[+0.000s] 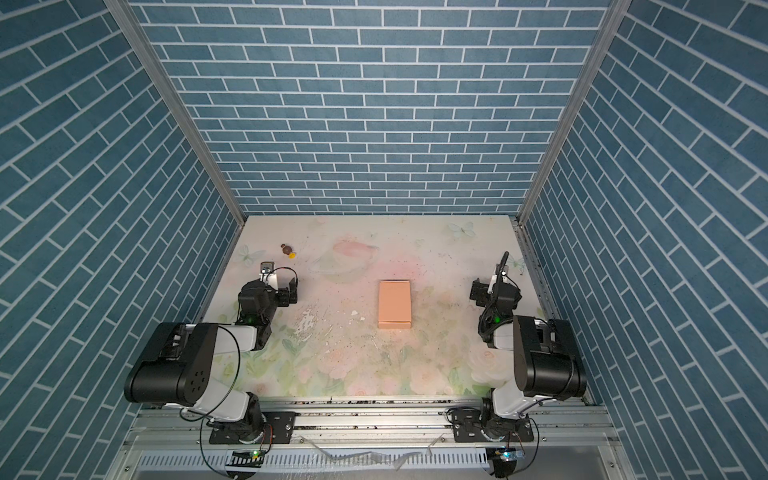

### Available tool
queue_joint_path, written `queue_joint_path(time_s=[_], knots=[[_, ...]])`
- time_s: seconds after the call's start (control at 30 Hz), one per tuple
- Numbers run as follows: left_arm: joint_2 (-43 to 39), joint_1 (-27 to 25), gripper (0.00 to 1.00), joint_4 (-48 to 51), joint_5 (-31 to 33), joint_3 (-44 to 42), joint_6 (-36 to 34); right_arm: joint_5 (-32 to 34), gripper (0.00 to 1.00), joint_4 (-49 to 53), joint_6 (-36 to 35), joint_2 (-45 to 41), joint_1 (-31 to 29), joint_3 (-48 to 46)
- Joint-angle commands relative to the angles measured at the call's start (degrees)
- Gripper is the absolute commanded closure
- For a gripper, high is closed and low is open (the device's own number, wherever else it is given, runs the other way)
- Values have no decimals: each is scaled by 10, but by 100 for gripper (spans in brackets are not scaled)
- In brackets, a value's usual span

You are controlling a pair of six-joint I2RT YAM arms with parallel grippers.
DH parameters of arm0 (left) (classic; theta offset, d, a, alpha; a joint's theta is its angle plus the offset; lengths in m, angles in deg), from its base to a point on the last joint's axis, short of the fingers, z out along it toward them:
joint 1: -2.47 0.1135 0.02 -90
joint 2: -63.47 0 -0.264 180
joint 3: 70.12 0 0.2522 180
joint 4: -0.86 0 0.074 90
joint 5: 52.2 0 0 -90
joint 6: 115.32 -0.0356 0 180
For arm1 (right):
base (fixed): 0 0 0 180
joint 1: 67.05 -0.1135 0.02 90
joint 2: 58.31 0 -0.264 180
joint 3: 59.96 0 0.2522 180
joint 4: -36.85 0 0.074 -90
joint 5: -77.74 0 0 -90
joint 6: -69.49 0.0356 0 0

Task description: Fold the paper box

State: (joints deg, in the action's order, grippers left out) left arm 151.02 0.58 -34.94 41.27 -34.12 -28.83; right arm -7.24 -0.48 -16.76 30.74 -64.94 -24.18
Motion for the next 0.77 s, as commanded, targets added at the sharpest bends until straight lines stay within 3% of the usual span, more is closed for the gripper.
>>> queue_joint_path(time_s=[0.0, 0.73], knots=[[0, 0, 0, 7, 6, 2, -4, -37, 1, 10, -12, -6, -1, 4], [1, 0, 0, 6, 6, 2, -5, -55, 1, 13, -8, -6, 9, 6]])
